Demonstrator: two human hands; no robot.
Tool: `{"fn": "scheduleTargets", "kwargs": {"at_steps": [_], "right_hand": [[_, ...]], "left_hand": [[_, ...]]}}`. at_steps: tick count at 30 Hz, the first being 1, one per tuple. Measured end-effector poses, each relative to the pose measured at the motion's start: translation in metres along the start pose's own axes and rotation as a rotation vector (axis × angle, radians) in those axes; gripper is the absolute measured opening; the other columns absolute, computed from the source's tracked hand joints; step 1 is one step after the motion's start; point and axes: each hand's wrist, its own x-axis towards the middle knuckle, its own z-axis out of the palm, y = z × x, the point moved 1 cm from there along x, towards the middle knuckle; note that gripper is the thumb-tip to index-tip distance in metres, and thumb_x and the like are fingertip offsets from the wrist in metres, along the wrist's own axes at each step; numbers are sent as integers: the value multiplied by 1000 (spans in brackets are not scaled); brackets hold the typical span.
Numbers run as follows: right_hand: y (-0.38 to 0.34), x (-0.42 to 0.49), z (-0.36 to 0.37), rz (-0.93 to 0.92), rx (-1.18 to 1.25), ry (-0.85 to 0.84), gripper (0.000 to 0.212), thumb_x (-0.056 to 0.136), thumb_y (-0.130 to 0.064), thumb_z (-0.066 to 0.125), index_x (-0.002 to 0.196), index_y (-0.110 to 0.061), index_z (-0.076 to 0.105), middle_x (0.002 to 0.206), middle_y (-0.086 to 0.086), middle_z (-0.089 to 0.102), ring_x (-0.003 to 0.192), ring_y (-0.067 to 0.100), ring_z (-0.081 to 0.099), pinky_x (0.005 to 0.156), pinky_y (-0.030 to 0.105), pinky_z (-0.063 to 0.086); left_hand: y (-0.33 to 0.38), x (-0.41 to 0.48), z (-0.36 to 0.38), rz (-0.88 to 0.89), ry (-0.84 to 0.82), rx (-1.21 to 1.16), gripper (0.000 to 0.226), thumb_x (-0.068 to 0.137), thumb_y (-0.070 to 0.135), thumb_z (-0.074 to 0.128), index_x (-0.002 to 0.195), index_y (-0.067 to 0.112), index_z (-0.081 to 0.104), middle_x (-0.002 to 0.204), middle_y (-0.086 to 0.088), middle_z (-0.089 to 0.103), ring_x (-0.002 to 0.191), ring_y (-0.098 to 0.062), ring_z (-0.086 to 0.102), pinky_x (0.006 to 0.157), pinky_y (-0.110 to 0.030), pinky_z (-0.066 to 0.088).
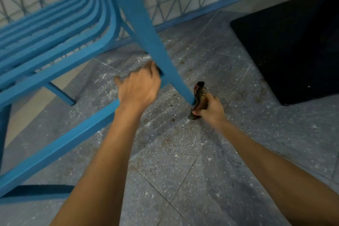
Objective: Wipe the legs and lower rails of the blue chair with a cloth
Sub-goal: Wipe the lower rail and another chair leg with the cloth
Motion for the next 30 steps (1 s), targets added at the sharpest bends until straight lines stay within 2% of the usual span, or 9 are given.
{"fn": "scheduleTargets", "kwargs": {"at_steps": [2,4,8,10,12,15,20,25,30], "right_hand": [[-12,3,-1,17,61,-21,62,65,-13,81,121,-22,55,117,9,57,107,23,58,96,32,47],[-36,-6,-9,-69,81,-14,58,63,-20,80,116,-29,56,112,8,60,105,24,60,93,36,51],[-82,-57,-15,-331,203,111,56,81,-28,71,132,-23,47,115,-4,46,101,5,47,84,3,35],[-81,-76,5,-364,247,240,54,91,-28,61,140,-18,40,124,-1,40,111,9,44,92,12,36],[-60,-73,32,-254,267,314,55,93,-17,55,143,-12,35,130,8,37,117,20,43,99,27,39],[-31,-44,41,55,252,323,51,92,-6,51,141,-5,35,116,12,36,110,34,46,96,41,41],[-20,-11,36,335,279,273,38,97,-15,47,131,1,40,126,21,34,107,38,48,86,35,40],[-23,-35,19,327,491,151,36,93,-15,51,128,-10,47,119,9,58,107,24,58,92,32,46],[1,-29,3,444,390,136,49,95,-19,49,140,-12,30,128,15,53,114,32,54,98,36,45]], "left_hand": [[2,-1,-2,-1,-9,38,29,100,32,15,95,25,43,117,-19,61,112,-40,52,105,-61,22],[3,0,-1,13,-18,59,30,99,29,16,103,23,45,120,-16,59,114,-40,51,104,-61,23],[-3,5,3,52,-34,66,8,98,20,22,93,23,28,112,-15,56,104,-39,54,93,-57,32],[-3,5,5,86,-46,81,7,98,17,25,92,20,25,109,-18,56,101,-40,55,88,-54,37],[-1,3,4,116,-50,129,7,98,15,27,91,18,26,110,-21,56,101,-42,55,87,-53,39],[-1,1,3,140,-58,196,8,98,13,27,95,13,35,109,-22,56,99,-43,55,86,-52,40],[0,1,3,163,-44,238,25,98,13,27,110,2,46,108,-23,57,96,-43,55,86,-55,40],[2,0,2,130,-39,220,27,99,16,25,110,4,47,107,-21,58,99,-43,54,90,-56,39],[4,-2,0,85,-21,155,19,100,19,22,94,15,40,85,-6,42,77,-29,42,89,-53,39]]}}
